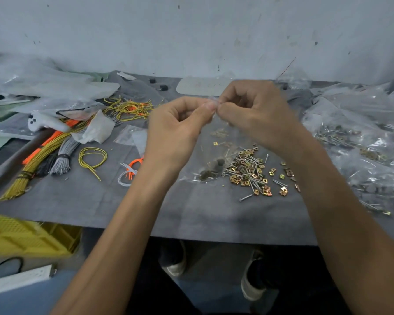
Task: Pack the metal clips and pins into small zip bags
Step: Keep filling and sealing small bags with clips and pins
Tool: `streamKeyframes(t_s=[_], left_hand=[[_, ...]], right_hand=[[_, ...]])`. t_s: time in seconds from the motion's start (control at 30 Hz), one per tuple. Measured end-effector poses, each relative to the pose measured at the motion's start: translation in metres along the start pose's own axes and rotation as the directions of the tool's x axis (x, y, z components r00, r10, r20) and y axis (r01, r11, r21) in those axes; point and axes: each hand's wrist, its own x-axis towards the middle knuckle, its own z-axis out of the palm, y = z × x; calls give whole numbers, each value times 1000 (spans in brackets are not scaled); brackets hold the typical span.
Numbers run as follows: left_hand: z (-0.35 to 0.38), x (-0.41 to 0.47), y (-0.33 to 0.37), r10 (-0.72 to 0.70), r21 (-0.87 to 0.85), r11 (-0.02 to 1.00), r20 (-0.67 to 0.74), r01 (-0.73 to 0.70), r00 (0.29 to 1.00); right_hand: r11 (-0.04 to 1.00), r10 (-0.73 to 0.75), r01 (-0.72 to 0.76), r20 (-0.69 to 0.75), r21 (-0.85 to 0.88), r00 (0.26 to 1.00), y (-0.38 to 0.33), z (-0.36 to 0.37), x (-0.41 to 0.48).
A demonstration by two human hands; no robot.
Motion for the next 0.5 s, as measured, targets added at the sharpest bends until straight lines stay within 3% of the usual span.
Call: streamKeyframes(t_s=[0.5], left_hand=[[-6, 7, 6, 58, -18, 998, -96, -60, 994]], right_hand=[[1000, 9, -10, -67, -18, 998, 12, -29, -12]])
